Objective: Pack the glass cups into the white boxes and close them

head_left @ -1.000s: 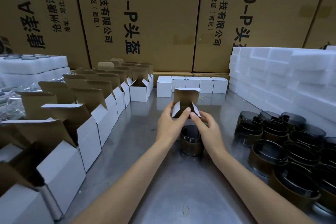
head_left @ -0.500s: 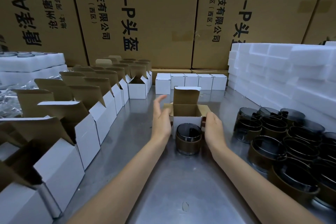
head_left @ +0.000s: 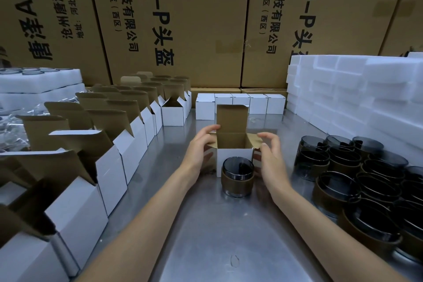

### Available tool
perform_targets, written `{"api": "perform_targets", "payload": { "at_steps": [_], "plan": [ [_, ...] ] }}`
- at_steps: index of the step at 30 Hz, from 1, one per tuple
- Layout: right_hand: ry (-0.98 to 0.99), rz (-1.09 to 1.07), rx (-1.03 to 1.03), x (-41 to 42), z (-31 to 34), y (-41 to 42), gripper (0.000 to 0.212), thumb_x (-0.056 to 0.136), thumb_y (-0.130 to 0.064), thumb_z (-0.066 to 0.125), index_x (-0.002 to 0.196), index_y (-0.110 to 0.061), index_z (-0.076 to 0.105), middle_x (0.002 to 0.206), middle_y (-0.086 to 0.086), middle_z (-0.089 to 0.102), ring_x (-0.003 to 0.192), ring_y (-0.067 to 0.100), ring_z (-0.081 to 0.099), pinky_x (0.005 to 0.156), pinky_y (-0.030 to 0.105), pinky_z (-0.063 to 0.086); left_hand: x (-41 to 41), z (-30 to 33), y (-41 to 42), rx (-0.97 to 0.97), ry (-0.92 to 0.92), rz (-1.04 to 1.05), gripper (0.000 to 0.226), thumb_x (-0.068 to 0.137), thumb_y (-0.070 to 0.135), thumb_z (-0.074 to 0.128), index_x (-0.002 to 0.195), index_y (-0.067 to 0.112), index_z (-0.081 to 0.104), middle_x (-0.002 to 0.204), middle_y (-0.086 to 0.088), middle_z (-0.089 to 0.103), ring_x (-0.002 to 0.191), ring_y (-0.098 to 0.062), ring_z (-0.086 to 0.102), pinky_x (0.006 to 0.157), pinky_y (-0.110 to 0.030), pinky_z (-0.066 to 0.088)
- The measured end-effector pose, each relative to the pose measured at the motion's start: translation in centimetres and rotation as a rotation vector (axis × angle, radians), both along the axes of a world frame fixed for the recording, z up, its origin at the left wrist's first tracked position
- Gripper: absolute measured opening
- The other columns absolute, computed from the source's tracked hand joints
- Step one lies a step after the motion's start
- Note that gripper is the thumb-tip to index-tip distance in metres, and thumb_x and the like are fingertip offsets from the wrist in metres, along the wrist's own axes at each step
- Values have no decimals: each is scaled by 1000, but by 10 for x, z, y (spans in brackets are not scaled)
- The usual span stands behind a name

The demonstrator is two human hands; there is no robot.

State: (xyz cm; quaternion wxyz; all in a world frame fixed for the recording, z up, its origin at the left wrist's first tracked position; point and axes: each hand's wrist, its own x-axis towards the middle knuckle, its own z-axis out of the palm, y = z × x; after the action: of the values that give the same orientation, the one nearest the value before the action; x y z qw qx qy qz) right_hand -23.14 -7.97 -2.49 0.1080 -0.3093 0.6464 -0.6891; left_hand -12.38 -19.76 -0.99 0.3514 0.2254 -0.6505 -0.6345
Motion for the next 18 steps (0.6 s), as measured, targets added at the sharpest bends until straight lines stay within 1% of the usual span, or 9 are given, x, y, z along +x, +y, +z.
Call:
{"api": "perform_targets", "payload": {
  "at_steps": [1,2,5,8,11,14,16,17,18],
  "plan": [
    [-13,6,-6,1,1,1,28,101,-11,29,109,-27,51,104,-7,57,84,5,60,53,10,46,1,1,0,11,3,-10,33,75,25,50,90,47,70,128,-7,58,120,-23,52,102,-38,39],
    [-32,11,-11,1,1,1,28,102,-12,28,108,-24,53,104,-7,57,84,3,59,49,8,43,1,1,0,15,2,-15,34,70,27,50,89,47,70,127,-6,58,119,-23,52,100,-37,41],
    [-87,25,-30,2,1,1,30,101,-13,29,107,-21,57,99,-4,61,81,5,60,47,10,44,1,-1,-2,-6,-4,-26,37,66,29,51,92,46,70,113,2,60,108,-18,55,86,-29,46],
    [-98,20,-32,1,0,0,30,101,-13,29,102,-23,57,94,-5,62,72,0,63,48,11,45,2,-3,-4,-77,-12,-28,38,68,29,49,97,46,67,97,6,59,95,-12,56,76,-24,45],
    [-100,26,-34,0,0,0,29,100,-11,29,102,-21,57,93,-4,62,61,-8,61,46,11,45,2,-3,-7,-166,-37,-41,41,71,29,47,103,48,65,92,13,58,93,-6,56,77,-24,46],
    [-98,31,-35,0,1,1,28,100,-11,30,103,-20,57,95,-3,61,71,0,62,46,10,44,2,-2,-7,-175,-51,-46,46,71,28,47,109,49,63,84,11,58,92,-6,57,76,-22,46],
    [-85,26,-28,1,1,1,28,100,-12,30,103,-21,56,98,-3,61,79,4,59,46,9,43,2,-3,-8,-110,-44,-60,54,70,29,48,120,47,57,90,3,60,94,-11,59,81,-24,49],
    [-78,21,-20,2,1,1,28,100,-13,30,102,-22,56,97,-4,61,79,3,59,46,9,43,2,-3,-8,-77,-42,-75,57,70,29,48,125,43,55,98,0,64,97,-13,60,86,-28,50],
    [-68,15,-15,2,1,1,29,100,-13,30,100,-24,56,95,-5,62,76,1,60,46,9,43,2,-3,-8,-65,-45,-85,55,70,30,49,123,40,57,107,-2,66,100,-16,61,91,-31,49]
  ]
}}
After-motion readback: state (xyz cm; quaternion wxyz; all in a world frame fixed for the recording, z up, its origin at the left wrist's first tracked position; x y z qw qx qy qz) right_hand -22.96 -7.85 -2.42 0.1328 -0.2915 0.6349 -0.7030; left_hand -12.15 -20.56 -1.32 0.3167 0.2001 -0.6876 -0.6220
